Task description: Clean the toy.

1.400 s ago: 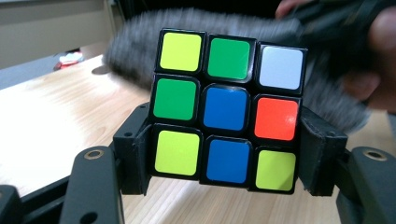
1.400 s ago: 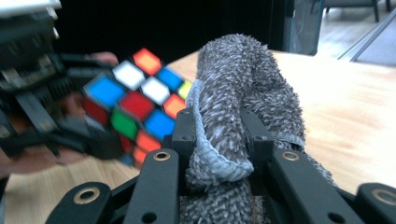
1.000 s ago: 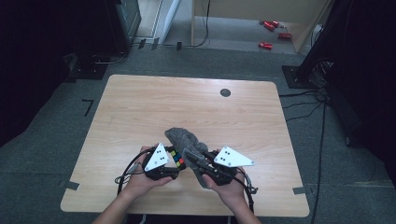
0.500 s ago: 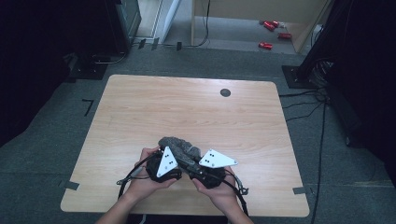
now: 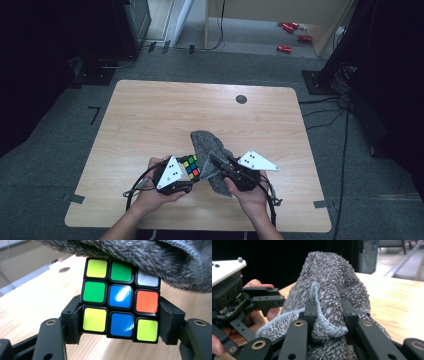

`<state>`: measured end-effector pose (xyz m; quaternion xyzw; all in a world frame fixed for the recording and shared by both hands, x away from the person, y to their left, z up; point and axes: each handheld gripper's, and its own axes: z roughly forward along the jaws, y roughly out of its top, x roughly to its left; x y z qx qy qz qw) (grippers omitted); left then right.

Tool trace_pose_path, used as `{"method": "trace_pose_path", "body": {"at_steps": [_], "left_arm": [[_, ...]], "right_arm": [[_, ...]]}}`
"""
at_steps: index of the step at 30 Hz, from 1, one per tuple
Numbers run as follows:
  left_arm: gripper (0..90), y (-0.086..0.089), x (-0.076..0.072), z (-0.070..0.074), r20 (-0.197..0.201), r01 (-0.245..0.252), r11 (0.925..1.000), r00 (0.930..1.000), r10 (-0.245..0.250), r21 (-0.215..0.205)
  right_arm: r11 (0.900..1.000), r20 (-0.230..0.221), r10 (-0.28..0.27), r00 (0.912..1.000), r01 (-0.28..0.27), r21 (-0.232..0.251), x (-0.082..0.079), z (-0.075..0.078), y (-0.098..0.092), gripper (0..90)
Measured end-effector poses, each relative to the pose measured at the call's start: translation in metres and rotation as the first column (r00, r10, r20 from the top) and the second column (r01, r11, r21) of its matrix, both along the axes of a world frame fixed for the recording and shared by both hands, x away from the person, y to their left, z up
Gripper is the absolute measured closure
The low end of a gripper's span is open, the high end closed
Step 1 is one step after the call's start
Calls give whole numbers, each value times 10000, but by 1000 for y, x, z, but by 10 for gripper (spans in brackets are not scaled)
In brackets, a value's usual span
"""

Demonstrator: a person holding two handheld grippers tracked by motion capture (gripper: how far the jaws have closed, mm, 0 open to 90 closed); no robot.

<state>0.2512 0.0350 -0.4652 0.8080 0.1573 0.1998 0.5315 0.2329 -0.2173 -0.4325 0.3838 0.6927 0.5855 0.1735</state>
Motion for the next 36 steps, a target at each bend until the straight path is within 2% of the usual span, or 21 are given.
{"method": "trace_pose_path", "body": {"at_steps": [2,5,7,10,13,14,16,18,20,22,24,25,27,28,31,33,34,36], "left_arm": [[351,4,-2,6,125,205,9979,9997,-198,-619],[350,7,-3,8,294,132,9979,9995,-114,-627],[351,8,-3,7,277,106,9980,9996,-89,-624],[351,8,-2,6,307,82,9981,9995,-63,-611],[351,9,-2,7,305,139,9963,9995,-113,-848],[351,9,-2,7,326,121,9966,9994,-95,-813],[351,8,-1,4,356,21,9982,9994,0,-601],[351,7,-1,2,306,-12,9990,9995,26,-455],[350,5,-1,1,278,-2,9992,9996,14,-402],[350,3,-2,1,320,41,9993,9995,-29,-384],[350,3,-4,3,360,89,9990,9993,-73,-435],[351,4,-4,4,425,56,9991,9991,-39,-412],[351,6,-4,5,419,90,9988,9991,-70,-487],[351,7,-4,5,432,59,9987,9991,-37,-508],[350,8,-3,6,413,-2,9979,9991,29,-655],[351,9,-3,8,422,34,9960,9991,4,-895],[351,9,-2,9,414,10,9963,9991,25,-858],[350,8,-2,6,496,-82,9987,9987,107,-500]], "right_arm": [[9996,2,250,9997,-250,112,0,-1,2,726],[9965,-225,438,9988,-420,721,3,-5,0,725],[9977,-424,372,9984,-346,587,6,-9,-2,726],[9978,-951,309,9950,-250,617,12,-16,-7,725],[9998,-1233,33,9924,-6,220,16,-19,-11,725],[9999,-1273,-67,9918,86,143,17,-20,-13,726],[9995,-1126,-183,9935,212,247,15,-17,-15,725],[9981,-709,-4,9975,47,613,10,-8,-15,724],[9970,-232,287,9993,-269,719,4,1,-11,722],[9937,114,719,9973,-726,853,-3,8,-4,719],[9924,178,1034,9945,-1043,657,-5,8,5,717],[9933,158,1005,9948,-1012,556,-5,6,7,716],[9912,-60,939,9956,-929,938,-2,0,4,716],[9922,-194,810,9965,-788,969,1,-4,2,717],[9987,-653,212,9976,-181,477,10,-16,-6,718],[9998,-1143,-140,9933,158,146,15,-22,-11,720],[9997,-1263,-264,9916,263,-19,17,-24,-12,719],[9992,-1150,-282,9930,313,248,16,-23,-14,719]]}}
